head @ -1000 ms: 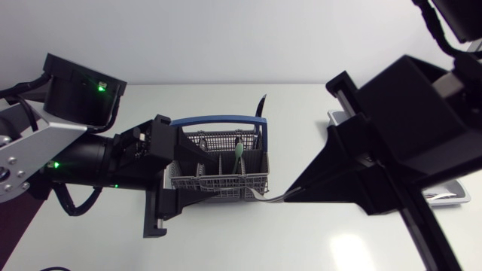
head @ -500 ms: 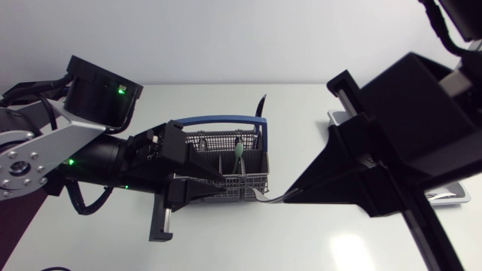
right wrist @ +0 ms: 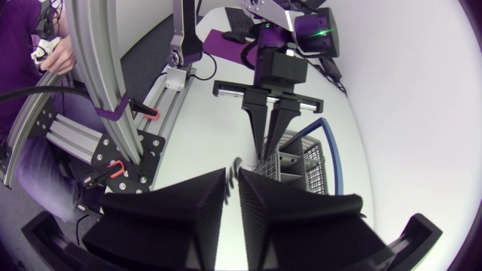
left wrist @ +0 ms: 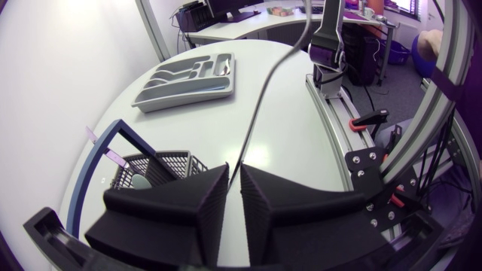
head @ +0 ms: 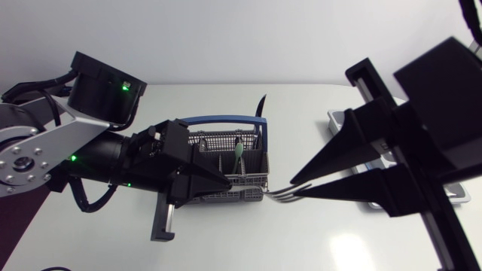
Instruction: Sort the cutlery from the basket into the organizer compartments.
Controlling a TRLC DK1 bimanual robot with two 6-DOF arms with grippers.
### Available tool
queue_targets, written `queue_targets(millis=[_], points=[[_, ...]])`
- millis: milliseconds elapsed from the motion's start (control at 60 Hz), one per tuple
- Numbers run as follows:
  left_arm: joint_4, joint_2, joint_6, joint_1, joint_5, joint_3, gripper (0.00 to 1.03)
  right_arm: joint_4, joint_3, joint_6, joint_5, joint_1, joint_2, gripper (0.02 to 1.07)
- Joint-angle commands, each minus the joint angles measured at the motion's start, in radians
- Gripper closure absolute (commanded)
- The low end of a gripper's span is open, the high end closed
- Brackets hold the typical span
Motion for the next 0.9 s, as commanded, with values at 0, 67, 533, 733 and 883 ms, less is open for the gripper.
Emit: queue_targets(millis=[0, 67, 533, 733, 883], points=[[-0.005, 0.012, 0.002, 0.009, 0.019, 0.023, 0.91, 0.019, -0.023, 0.014, -0.007, -0.015, -0.026, 0.60], [-0.012, 0.014, 0.001, 0.017, 0.033, 0.019, 0.91, 0.026, -0.029, 0.014, -0.007, -0.021, -0.037, 0.49], [-0.040, 0.055, -0.007, 0.024, 0.032, 0.011, 0.88, 0.054, -0.157, 0.020, -0.008, -0.125, -0.044, 0.47], [-0.034, 0.050, -0.002, 0.029, -0.011, -0.021, 0.71, 0.068, -0.293, -0.137, -0.004, -0.205, -0.037, 0.37], [-0.035, 0.040, 0.001, 0.067, -0.025, -0.039, 0.35, 0.068, -0.388, -0.252, 0.030, -0.223, -0.004, 0.32]])
